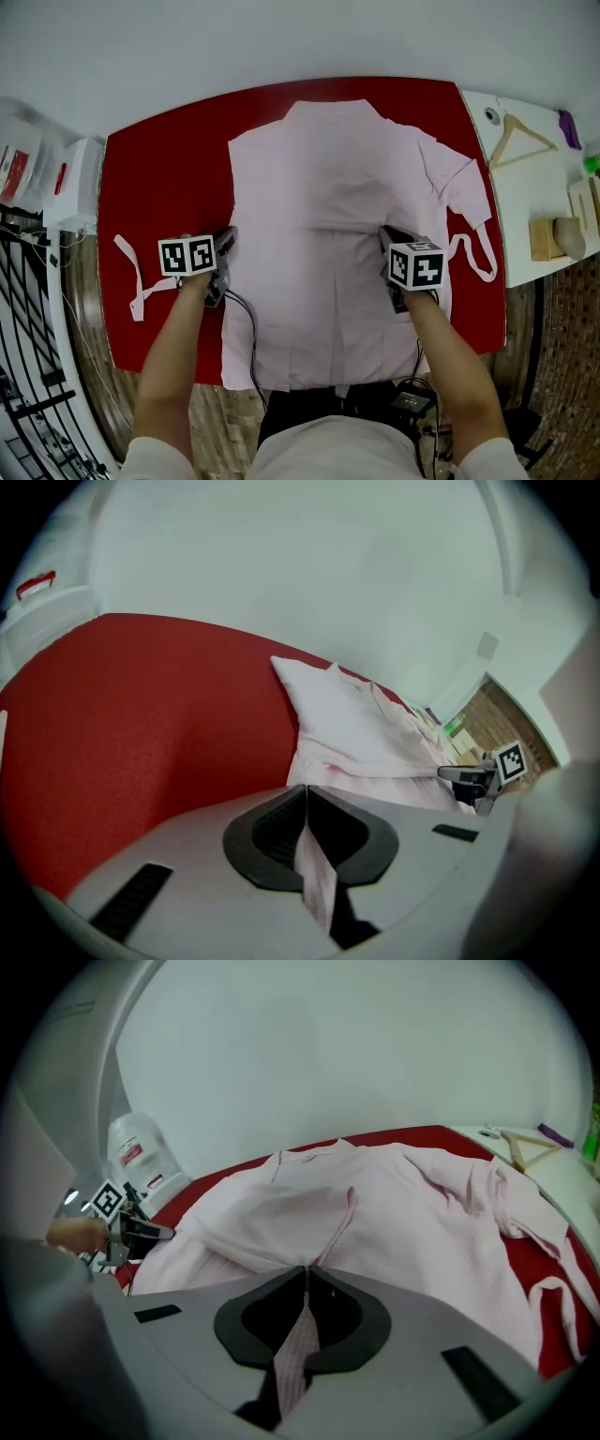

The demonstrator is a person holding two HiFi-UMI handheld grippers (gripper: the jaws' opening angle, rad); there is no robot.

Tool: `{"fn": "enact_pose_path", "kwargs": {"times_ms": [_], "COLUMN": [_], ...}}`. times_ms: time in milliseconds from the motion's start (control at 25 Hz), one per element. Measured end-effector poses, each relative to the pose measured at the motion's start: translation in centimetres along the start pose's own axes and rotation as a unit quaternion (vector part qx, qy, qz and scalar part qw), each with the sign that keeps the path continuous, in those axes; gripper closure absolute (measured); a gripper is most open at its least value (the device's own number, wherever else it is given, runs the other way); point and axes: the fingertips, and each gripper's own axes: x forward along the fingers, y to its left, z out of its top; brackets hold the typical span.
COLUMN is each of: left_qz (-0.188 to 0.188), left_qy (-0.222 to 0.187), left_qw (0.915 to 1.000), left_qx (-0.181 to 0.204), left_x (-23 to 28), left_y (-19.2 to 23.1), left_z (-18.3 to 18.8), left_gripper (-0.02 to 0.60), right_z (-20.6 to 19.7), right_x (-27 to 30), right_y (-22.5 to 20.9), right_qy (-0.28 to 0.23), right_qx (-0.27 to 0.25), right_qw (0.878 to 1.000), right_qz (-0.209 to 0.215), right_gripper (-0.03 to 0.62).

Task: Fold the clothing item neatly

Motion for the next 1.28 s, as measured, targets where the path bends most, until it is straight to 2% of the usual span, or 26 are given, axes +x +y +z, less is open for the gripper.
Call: {"fn": "enact_pose_path", "kwargs": {"times_ms": [200, 400, 600, 680, 920, 1120, 1280], "left_qz": [-0.003, -0.005, -0.008, -0.016, -0.071, -0.137, -0.185], "left_qy": [-0.001, -0.003, -0.015, -0.025, -0.047, -0.041, -0.028], "left_qw": [0.9998, 0.9998, 0.9998, 0.9990, 0.9929, 0.9823, 0.9728], "left_qx": [-0.021, -0.021, 0.012, 0.033, 0.083, 0.121, 0.136], "left_x": [-0.3, -0.2, -1.2, -1.9, -2.3, 0.1, 2.7], "left_y": [0.4, 0.4, -0.6, -1.8, -9.0, -17.6, -24.4], "left_z": [-0.1, -0.1, 0.1, 0.4, 2.1, 3.0, 3.2], "left_gripper": [0.568, 0.568, 0.566, 0.566, 0.565, 0.565, 0.565], "right_z": [0.5, 0.1, 0.9, 1.4, 2.3, 1.9, 0.9], "right_x": [-0.3, 0.3, 0.0, -0.6, -3.3, -5.5, -7.0], "right_y": [-1.6, -2.0, -1.1, -1.3, -3.6, -7.9, -12.1], "right_qy": [-0.006, 0.003, -0.009, -0.018, -0.034, -0.029, -0.017], "right_qx": [0.012, 0.021, 0.018, 0.018, 0.000, -0.050, -0.060], "right_qw": [1.000, 1.000, 1.000, 1.000, 0.999, 0.998, 0.997], "right_qz": [-0.015, -0.019, 0.009, 0.019, 0.019, -0.020, -0.047], "right_gripper": [0.569, 0.568, 0.561, 0.518, 0.496, 0.496, 0.496]}}
